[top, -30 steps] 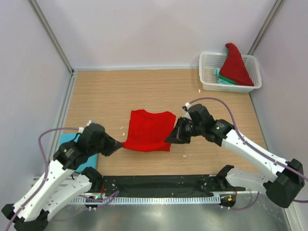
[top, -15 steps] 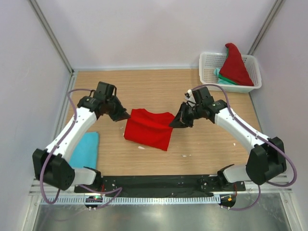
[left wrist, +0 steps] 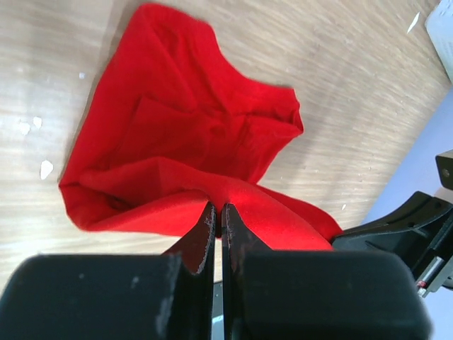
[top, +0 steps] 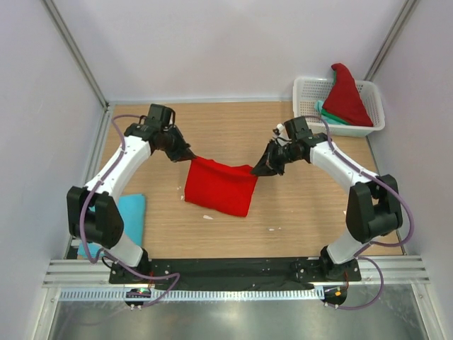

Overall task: Fold and stack the t-shirts
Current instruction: Fold the tshirt

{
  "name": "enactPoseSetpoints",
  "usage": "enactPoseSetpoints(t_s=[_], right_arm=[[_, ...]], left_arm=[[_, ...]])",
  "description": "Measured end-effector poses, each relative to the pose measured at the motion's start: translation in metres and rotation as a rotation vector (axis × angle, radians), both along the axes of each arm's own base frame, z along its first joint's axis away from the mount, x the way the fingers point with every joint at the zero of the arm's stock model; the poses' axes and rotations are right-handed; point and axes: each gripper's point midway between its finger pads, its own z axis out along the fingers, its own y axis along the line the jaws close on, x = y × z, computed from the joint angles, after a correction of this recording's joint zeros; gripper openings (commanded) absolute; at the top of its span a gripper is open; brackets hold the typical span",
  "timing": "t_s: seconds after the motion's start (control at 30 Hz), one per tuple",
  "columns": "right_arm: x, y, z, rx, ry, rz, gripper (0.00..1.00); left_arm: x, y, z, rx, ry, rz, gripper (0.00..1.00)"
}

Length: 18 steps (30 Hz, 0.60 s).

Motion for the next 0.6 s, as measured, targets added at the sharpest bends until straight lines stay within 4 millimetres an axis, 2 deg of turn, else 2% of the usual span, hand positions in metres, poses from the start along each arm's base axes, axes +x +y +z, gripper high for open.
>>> enactPoseSetpoints(t_s=[0.27,0.33,0.6], right_arm=[[0.034,0.004,-0.011,-0.003,0.011,-0.005,0.03],[0.042,0.003,-0.014,-0.004,0.015,-0.009,0.03],[0.077,-0.005,-0.031,-0.011,0.023,-0.037,0.06]], left_arm=[[0.047,-0.009,-0.017,-0.033,0.003,-0.034,0.0],[0.06,-0.012,-0.029,-0.031,0.013,-0.046,0.0],[0.09,-0.022,-0.046,-0.043,0.008,-0.079,0.0]])
